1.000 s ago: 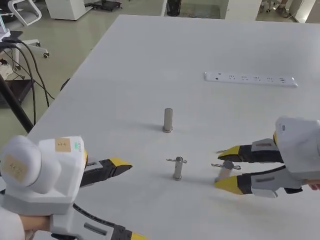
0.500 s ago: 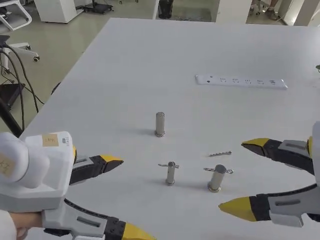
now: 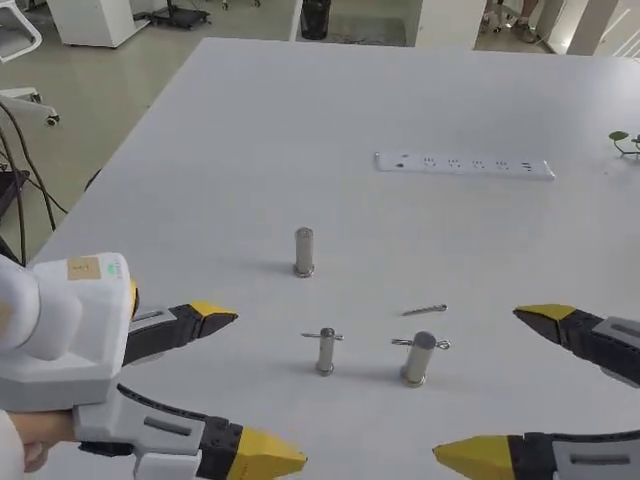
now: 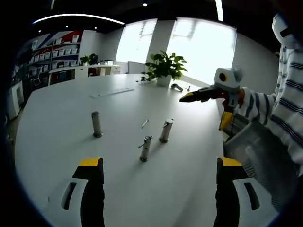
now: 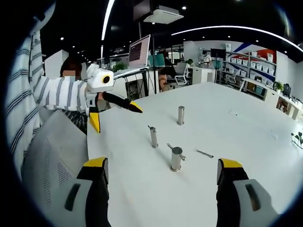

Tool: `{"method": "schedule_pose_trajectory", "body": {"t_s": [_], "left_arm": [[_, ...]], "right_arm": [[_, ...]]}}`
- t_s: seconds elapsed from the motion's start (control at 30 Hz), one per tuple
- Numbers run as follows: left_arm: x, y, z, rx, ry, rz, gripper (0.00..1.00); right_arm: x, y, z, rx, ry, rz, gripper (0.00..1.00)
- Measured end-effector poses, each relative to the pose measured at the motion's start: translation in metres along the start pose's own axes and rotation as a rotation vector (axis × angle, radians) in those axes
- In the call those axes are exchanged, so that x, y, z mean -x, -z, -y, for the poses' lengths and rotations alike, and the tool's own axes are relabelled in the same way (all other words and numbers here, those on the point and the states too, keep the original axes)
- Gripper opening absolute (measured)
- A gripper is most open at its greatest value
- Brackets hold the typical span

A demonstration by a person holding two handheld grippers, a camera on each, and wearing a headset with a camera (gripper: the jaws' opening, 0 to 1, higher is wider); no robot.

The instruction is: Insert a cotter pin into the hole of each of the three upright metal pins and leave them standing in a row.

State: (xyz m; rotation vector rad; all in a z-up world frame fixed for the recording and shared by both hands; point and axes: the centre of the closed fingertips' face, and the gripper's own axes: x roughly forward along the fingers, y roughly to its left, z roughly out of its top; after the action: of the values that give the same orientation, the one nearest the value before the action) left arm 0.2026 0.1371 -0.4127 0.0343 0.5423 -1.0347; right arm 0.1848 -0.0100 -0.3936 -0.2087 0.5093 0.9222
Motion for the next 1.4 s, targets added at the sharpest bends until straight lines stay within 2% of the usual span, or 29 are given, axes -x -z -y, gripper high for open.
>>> {"method": "schedule_pose_trajectory", "body": {"t_s": [0.1,0.23,0.27,0.3,0.5,0.57,0.73,0.97,1.17,1.4], "left_arm": [[-0.002,-0.012,-0.017,0.008,-0.026,0.021,0.99],[-0.006,-0.034,-0.042,0.012,-0.06,0.062,0.99],[-0.007,-0.037,-0.044,0.013,-0.064,0.067,0.99],[-0.01,-0.044,-0.053,0.016,-0.08,0.081,0.99],[-0.026,-0.065,-0.08,0.007,-0.12,0.095,0.99],[-0.031,-0.068,-0.088,-0.015,-0.143,0.093,0.99],[-0.048,-0.064,-0.106,-0.001,-0.165,0.063,0.94],[-0.072,-0.051,-0.12,-0.022,-0.165,-0.01,0.91],[-0.088,-0.047,-0.126,-0.049,-0.16,-0.045,0.87],[-0.102,-0.048,-0.13,-0.065,-0.154,-0.056,0.79]], "right_arm": [[0.004,0.003,-0.005,-0.03,-0.004,0.005,0.93],[0.012,0.006,-0.006,-0.05,0.017,0.007,0.92],[0.012,0.006,-0.006,-0.051,0.02,0.008,0.92],[0.014,0.006,-0.006,-0.055,0.025,0.01,0.92],[0.021,0.009,-0.004,-0.075,0.058,0.017,0.91],[0.022,0.011,-0.003,-0.077,0.065,0.016,0.91],[0.025,0.014,-0.001,-0.084,0.079,0.011,0.9],[0.025,0.017,-0.001,-0.108,0.09,0.009,0.89],[0.023,0.019,-0.003,-0.116,0.089,0.002,0.89],[0.02,0.024,-0.004,-0.13,0.084,-0.01,0.88]]}}
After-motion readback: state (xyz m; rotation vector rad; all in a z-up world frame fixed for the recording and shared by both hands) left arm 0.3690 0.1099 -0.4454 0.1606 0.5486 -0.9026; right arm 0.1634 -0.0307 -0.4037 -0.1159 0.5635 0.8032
